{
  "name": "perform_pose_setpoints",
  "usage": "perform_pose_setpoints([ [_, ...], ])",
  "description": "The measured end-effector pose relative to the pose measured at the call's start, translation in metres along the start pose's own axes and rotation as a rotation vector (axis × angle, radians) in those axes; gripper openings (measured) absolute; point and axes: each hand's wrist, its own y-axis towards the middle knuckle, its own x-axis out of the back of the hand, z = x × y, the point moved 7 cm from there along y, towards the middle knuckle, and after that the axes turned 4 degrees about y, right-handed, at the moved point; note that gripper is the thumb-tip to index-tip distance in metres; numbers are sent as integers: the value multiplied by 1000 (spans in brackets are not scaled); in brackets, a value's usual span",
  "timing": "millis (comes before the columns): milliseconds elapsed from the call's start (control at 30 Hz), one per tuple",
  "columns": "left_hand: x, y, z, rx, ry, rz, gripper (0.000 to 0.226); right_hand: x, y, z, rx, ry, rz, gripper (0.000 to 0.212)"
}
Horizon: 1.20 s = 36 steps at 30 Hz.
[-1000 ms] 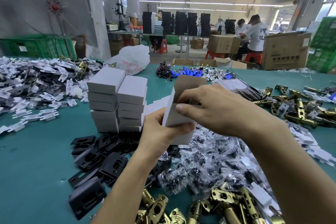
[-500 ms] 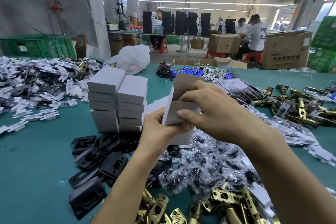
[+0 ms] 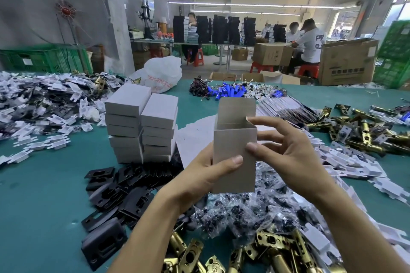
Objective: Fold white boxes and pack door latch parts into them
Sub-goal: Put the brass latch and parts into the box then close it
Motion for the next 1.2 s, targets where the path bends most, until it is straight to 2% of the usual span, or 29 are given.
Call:
perform_pose_setpoints([
  [67, -2, 1, 5, 23, 73, 29, 33, 4, -6, -9, -5, -11, 10, 36],
  [133, 2, 6, 10, 8, 145, -17, 42, 8, -12, -22, -35, -51, -5, 29],
  [233, 26, 9, 7, -78, 212, -267, 49, 16, -21, -41, -81, -114, -62, 20],
  [300, 36, 8, 2, -173, 240, -346, 46, 19, -23, -48, -99, -134, -73, 20],
  [400, 31, 9, 0, -228, 369, -306, 37, 18, -24, -52, -106, -121, -54, 23],
  [567, 28, 11, 5, -194, 492, -287, 22, 12, -22, -56, -128, -147, 32, 29],
  [667, 33, 8, 7, -181, 498, -310, 21, 7, -19, -52, -94, -196, 42, 30],
  [767, 33, 7, 6, -191, 506, -324, 20, 1, -17, -42, -16, -182, 41, 20],
  [900, 33, 5, 4, -214, 482, -329, 20, -1, -14, -28, 56, 69, -55, 19],
  [967, 32, 4, 1, -239, 488, -336, 23, -2, -13, -26, 77, 80, -83, 17],
  [1033, 29, 2, -2, -282, 525, -339, 25, 0, -13, -28, 72, 6, -101, 12],
  [1133, 28, 0, -6, -329, 583, -379, 29, -1, -14, -35, 1, -31, -78, 25],
  [1200, 31, 0, -4, -335, 577, -429, 29, -1, -14, -35, -21, -42, -78, 25],
])
